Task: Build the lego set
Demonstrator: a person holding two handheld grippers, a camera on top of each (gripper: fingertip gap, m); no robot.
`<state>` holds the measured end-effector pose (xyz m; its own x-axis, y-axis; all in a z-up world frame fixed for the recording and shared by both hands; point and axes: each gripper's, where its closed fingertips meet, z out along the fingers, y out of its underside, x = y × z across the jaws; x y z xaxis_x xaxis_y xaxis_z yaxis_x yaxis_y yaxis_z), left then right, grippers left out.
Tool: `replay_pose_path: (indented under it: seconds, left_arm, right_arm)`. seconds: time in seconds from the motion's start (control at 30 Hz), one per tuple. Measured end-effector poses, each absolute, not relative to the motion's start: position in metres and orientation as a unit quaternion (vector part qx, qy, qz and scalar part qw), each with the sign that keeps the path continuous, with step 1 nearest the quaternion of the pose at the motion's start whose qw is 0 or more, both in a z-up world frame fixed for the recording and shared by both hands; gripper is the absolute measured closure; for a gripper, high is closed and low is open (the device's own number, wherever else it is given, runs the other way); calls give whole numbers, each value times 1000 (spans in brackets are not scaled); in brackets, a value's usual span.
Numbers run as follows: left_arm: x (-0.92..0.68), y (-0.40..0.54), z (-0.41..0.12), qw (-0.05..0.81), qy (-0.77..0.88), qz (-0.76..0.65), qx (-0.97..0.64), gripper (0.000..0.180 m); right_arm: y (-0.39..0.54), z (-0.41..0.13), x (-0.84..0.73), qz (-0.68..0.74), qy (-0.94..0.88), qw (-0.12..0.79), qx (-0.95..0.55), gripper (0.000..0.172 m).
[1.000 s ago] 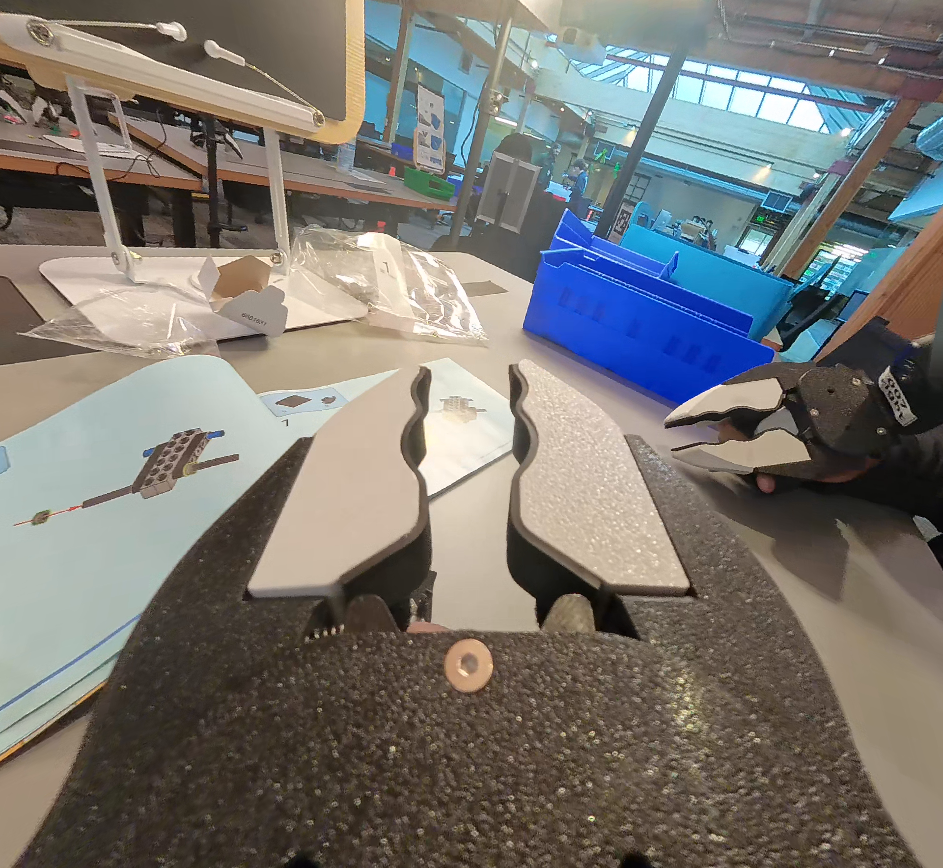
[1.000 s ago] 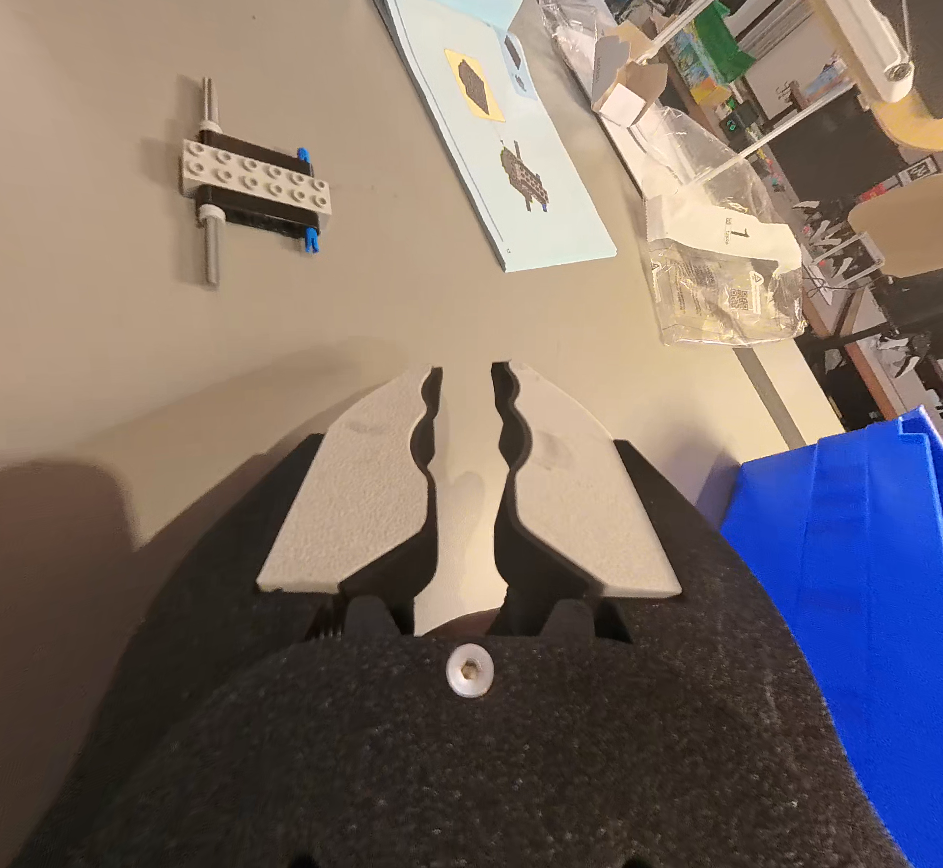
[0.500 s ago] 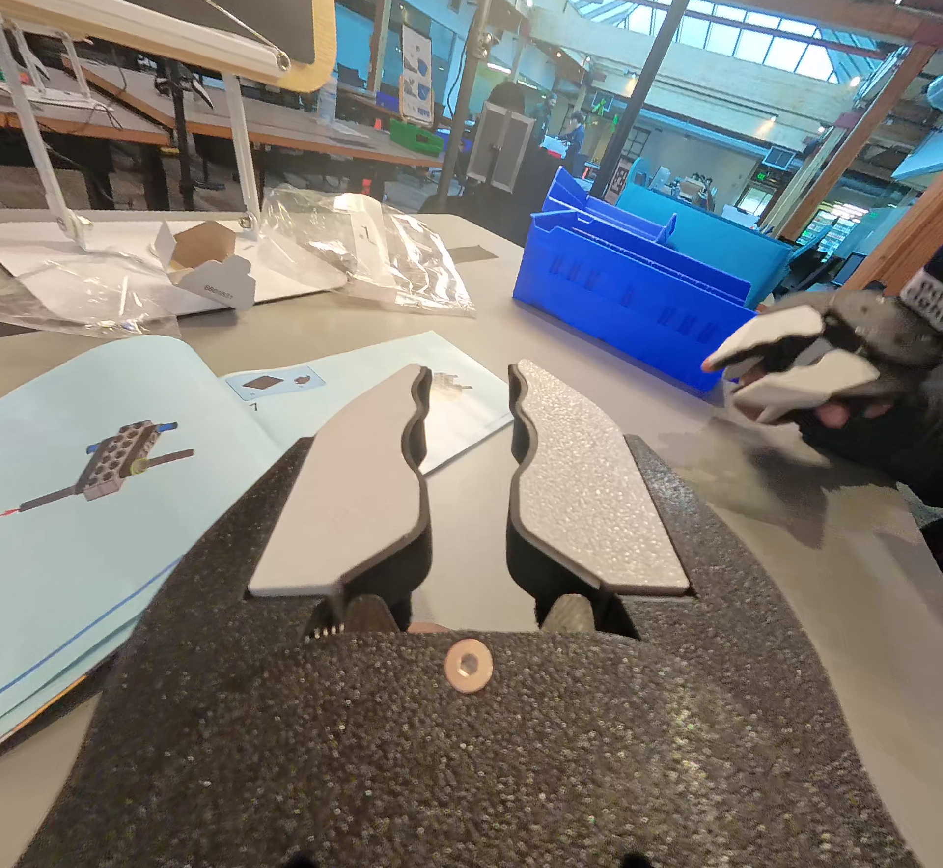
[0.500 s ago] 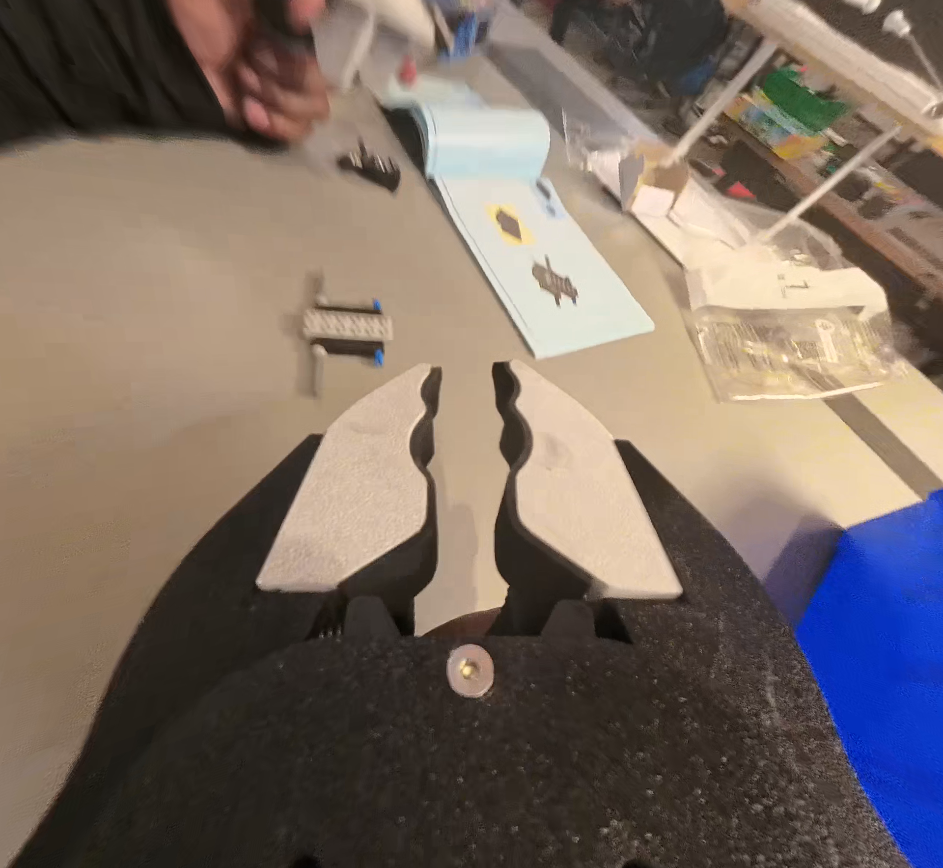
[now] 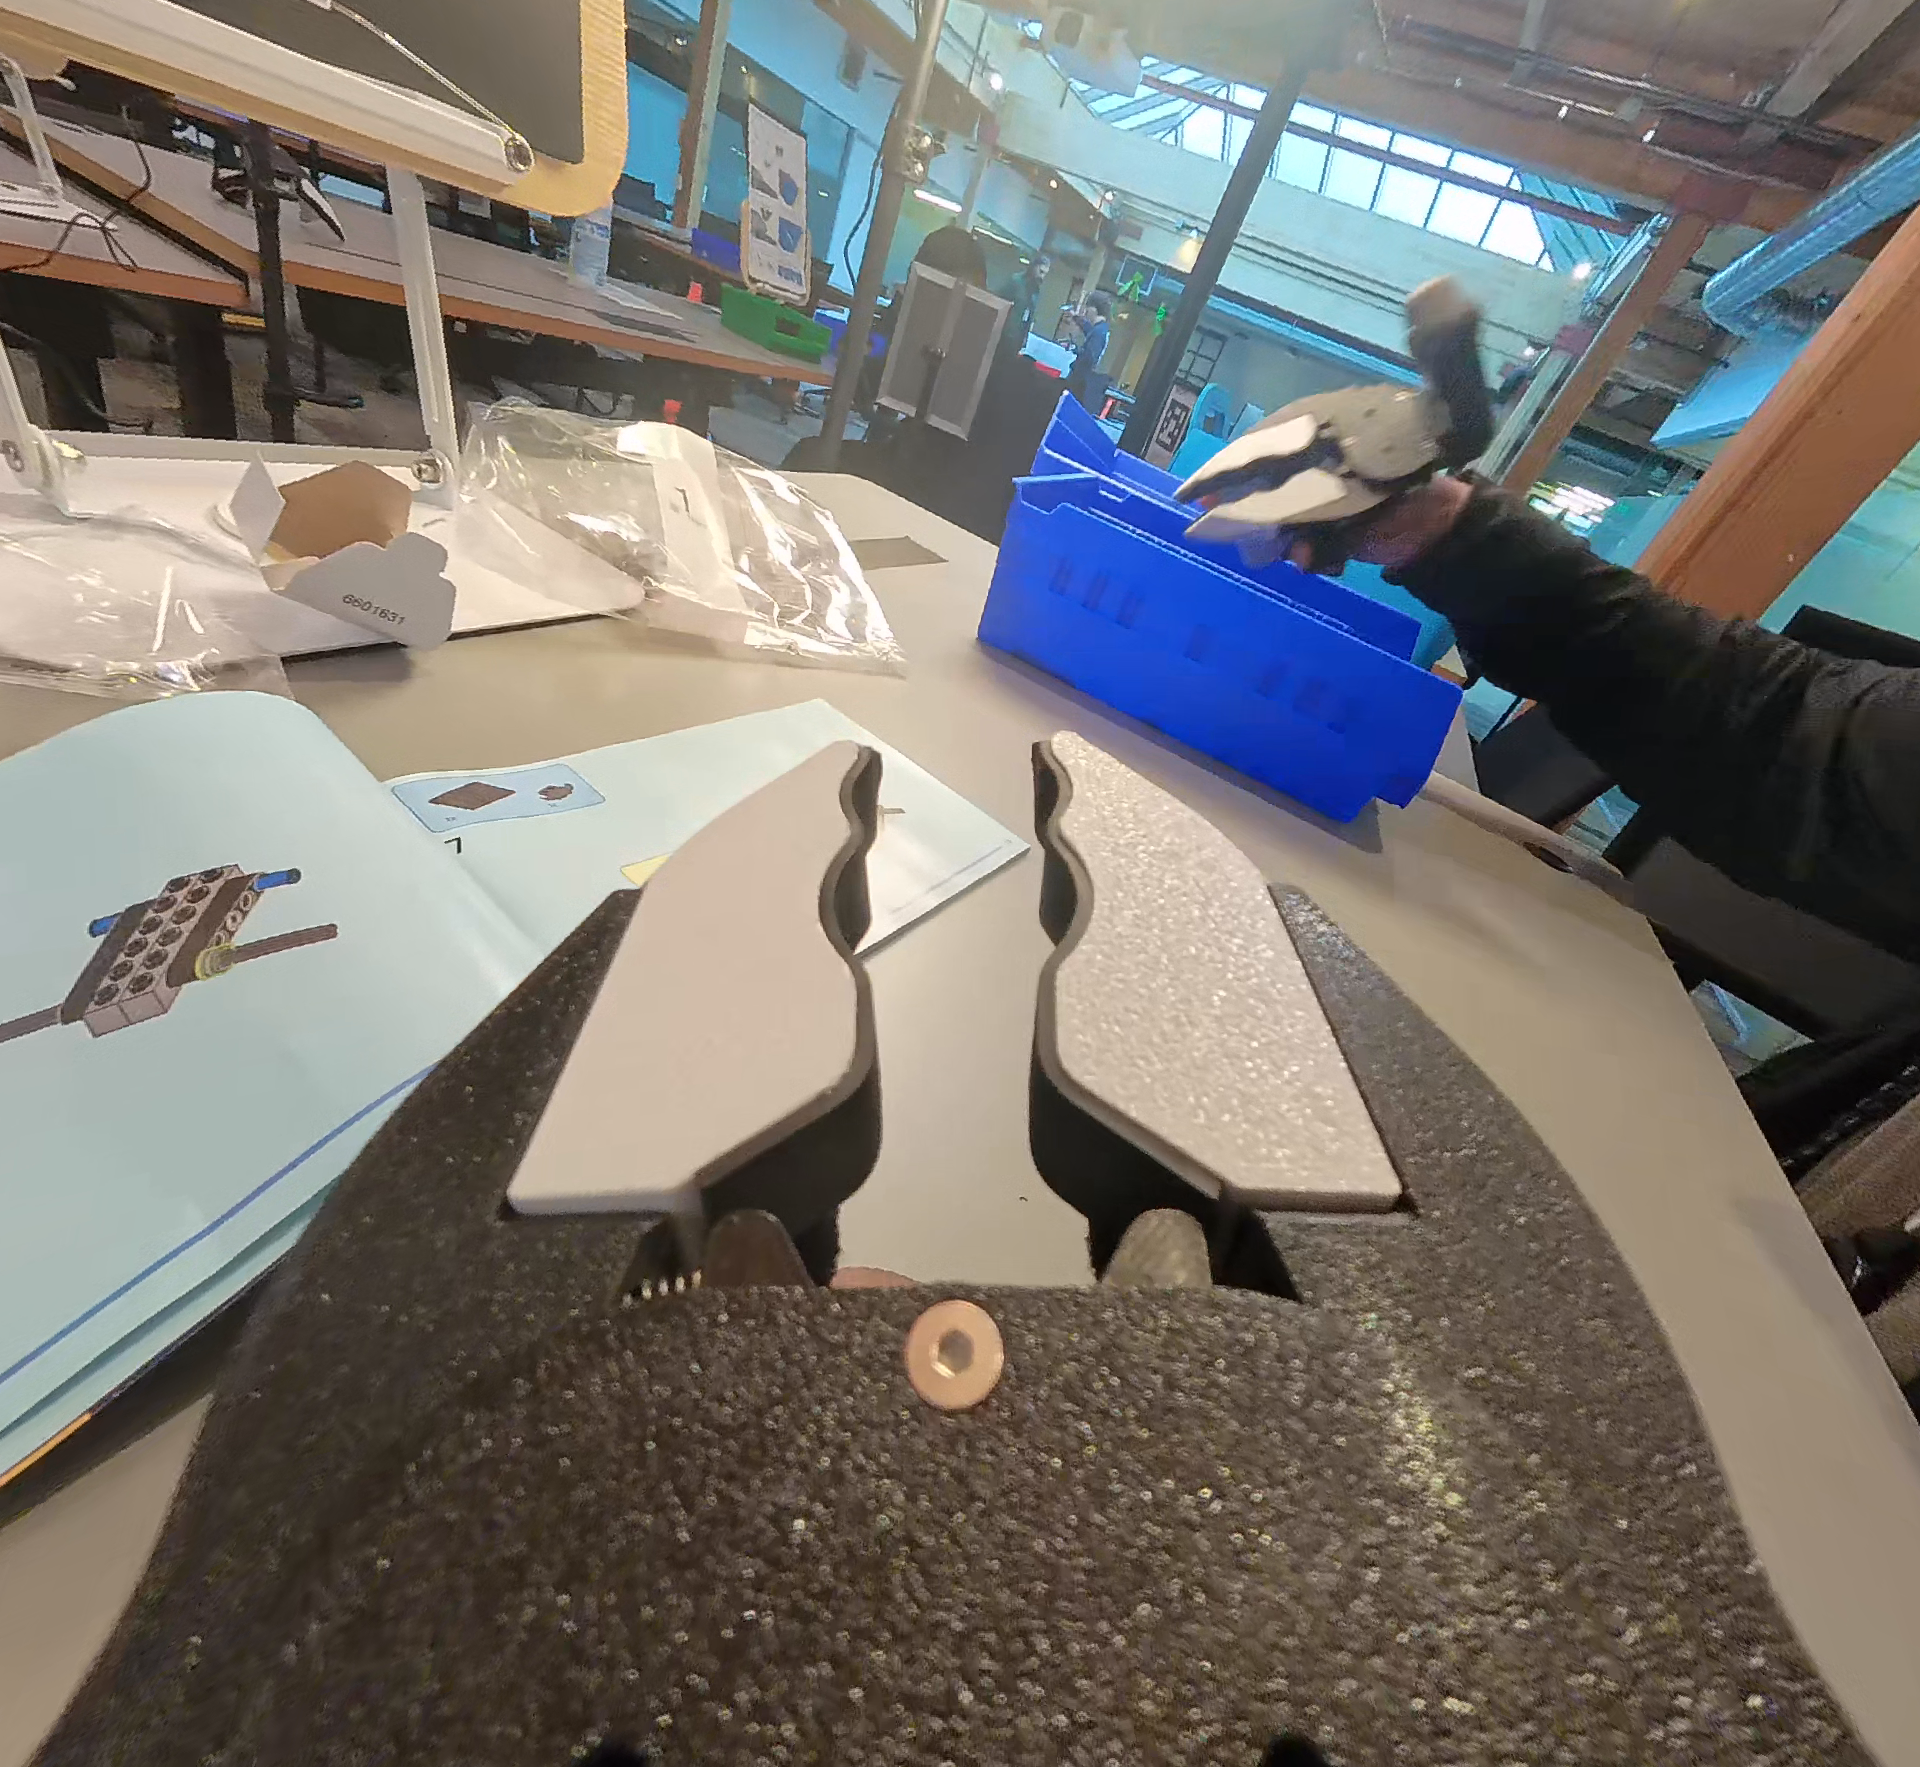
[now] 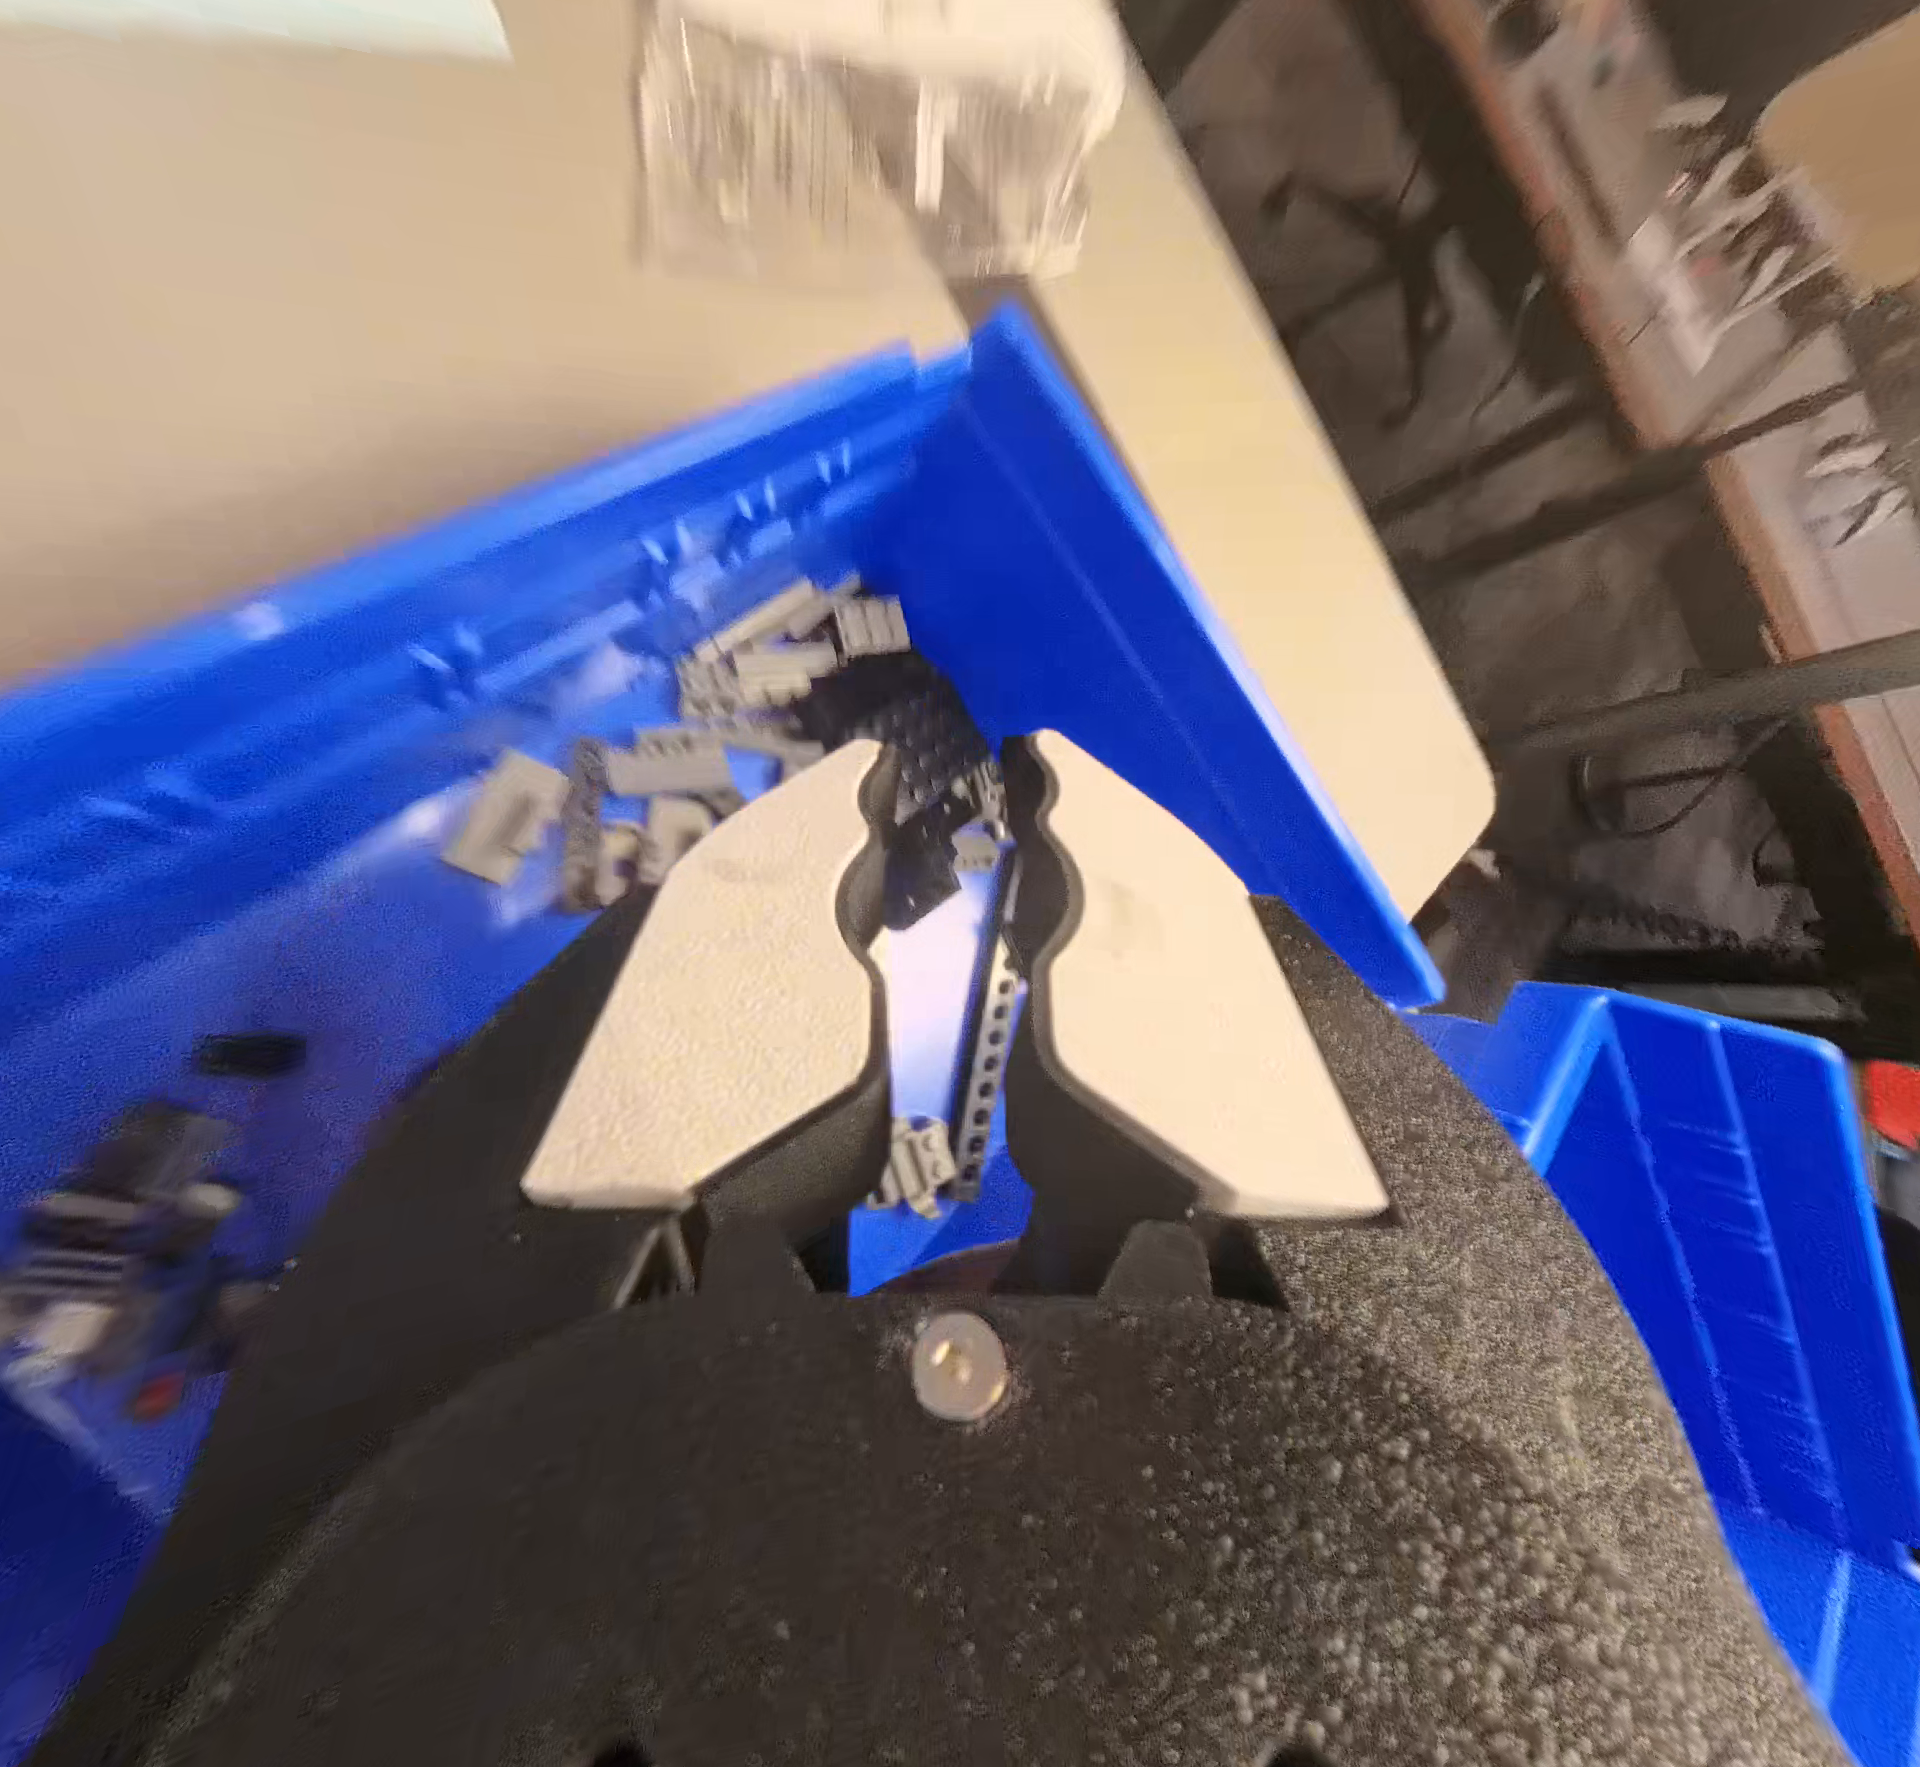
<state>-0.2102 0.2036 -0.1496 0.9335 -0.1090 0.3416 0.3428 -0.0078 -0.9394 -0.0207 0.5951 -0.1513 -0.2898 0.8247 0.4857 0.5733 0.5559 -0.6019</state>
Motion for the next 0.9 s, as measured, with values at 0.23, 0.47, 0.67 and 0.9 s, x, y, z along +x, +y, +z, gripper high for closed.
replay_pose_path:
  seconds: [0.23,0.47,0.67,0.9]
  left_arm:
    - [-214,201,-149,705,-101,-172,-681,152]
    - [-219,205,-154,690,-118,-193,-687,152]
    - [-219,206,-156,685,-122,-193,-692,152]
    - [-219,206,-157,683,-122,-193,-694,152]
  right_arm:
    - [612,-221,-45,42,-859,311,-404,151]
    - [613,-244,-53,49,-870,285,-399,150]
    - [624,-244,-60,33,-861,302,-407,149]
    - [631,-233,-58,41,-853,308,-419,156]
